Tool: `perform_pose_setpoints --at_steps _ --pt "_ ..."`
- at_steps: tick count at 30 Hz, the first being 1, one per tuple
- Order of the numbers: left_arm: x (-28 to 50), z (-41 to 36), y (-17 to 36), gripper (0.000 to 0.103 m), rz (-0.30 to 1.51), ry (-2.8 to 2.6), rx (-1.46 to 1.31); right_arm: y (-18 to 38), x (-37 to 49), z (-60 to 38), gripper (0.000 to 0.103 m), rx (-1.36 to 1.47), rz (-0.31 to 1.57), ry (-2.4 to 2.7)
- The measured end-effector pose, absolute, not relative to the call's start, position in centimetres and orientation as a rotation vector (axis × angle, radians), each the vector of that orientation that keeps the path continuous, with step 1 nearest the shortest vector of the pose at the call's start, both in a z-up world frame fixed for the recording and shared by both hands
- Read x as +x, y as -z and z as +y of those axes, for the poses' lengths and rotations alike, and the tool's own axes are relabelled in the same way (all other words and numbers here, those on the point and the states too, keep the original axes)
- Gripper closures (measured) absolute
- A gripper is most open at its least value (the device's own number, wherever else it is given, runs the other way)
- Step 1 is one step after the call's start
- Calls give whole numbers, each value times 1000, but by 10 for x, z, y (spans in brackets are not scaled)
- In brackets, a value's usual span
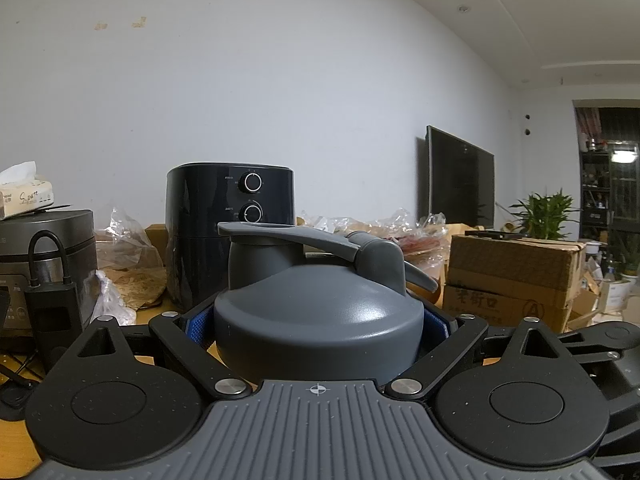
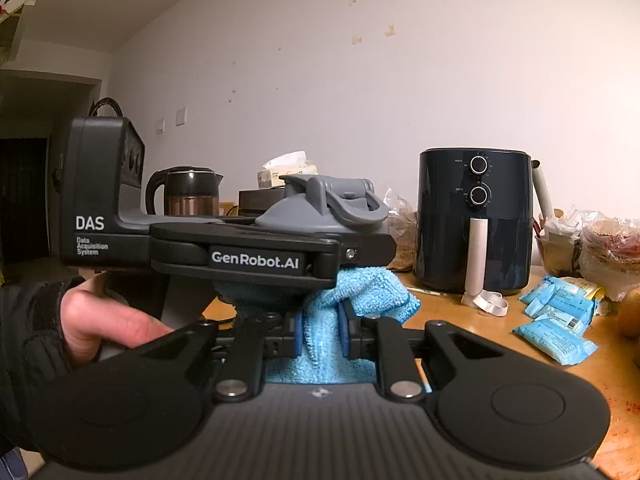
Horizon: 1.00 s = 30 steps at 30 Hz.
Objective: Clean container
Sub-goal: 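Lift the bottle with the left tool off the cloth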
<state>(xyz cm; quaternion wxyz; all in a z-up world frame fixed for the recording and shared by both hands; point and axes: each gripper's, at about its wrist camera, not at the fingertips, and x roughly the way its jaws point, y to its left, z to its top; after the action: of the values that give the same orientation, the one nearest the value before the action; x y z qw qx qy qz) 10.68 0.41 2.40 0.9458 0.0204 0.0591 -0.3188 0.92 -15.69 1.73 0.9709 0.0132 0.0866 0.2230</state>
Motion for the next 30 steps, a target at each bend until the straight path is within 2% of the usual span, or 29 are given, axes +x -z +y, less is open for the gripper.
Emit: perform_pose_setpoints --at_steps 30 --pt "108 4 -23 7 121 642 36 -2 -25 -189 91 47 172 -385"
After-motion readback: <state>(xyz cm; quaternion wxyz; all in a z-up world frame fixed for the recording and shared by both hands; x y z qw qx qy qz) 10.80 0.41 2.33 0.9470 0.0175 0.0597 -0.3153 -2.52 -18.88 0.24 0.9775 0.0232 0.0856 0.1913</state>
